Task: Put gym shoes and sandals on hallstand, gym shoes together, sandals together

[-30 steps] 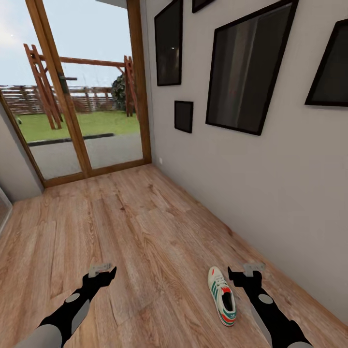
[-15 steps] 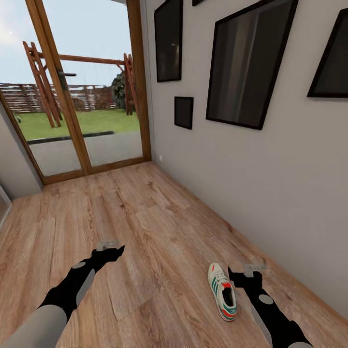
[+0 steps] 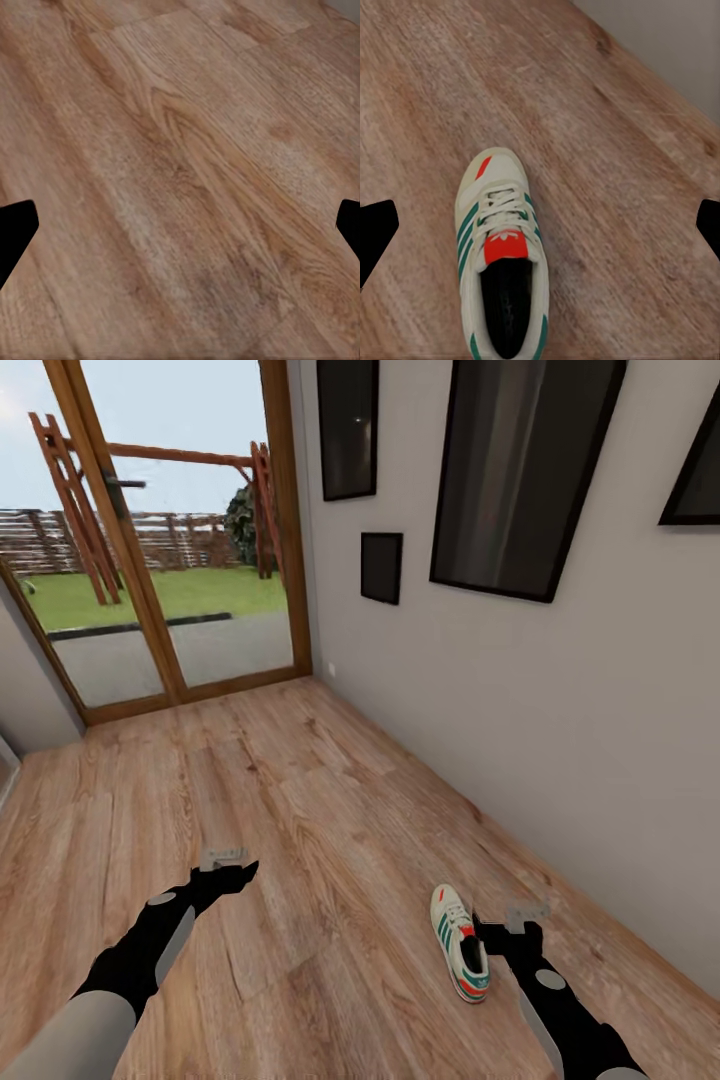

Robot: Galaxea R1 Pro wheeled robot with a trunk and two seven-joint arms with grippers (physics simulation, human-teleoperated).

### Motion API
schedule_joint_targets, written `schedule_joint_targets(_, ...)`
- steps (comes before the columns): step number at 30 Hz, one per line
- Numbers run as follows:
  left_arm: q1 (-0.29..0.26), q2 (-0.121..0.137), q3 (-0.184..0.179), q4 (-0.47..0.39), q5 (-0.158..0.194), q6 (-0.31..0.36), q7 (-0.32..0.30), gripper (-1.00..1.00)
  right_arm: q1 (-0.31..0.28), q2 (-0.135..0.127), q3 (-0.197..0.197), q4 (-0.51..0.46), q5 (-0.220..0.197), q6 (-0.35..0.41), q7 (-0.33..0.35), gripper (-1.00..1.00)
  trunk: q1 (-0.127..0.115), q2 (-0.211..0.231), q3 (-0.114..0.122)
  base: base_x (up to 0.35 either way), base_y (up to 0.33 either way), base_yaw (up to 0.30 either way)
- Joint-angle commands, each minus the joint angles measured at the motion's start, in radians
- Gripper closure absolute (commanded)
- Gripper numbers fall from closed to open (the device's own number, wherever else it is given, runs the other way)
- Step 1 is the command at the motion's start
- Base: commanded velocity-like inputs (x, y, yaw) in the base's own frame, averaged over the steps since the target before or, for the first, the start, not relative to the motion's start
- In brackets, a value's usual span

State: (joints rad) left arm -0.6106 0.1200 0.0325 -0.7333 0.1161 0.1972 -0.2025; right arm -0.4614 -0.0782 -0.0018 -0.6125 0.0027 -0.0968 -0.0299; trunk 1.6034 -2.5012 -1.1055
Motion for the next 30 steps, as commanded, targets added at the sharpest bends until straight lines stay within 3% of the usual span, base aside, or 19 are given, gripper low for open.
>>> schedule_joint_targets(1,0.000,0.000,0.003,-0.001,0.010,0.009,-0.004,-1.00,0.000,0.000,0.000,0.000,0.000,-0.003,-0.002,-1.00,0.000,-0.001,-0.006,0.000,0.000,0.000)
schedule_joint_targets(30,0.000,0.003,0.001,-0.001,0.011,0.004,-0.005,-1.00,0.000,0.000,0.002,0.000,0.000,-0.003,-0.002,-1.00,0.013,-0.007,-0.164,0.000,0.000,0.000)
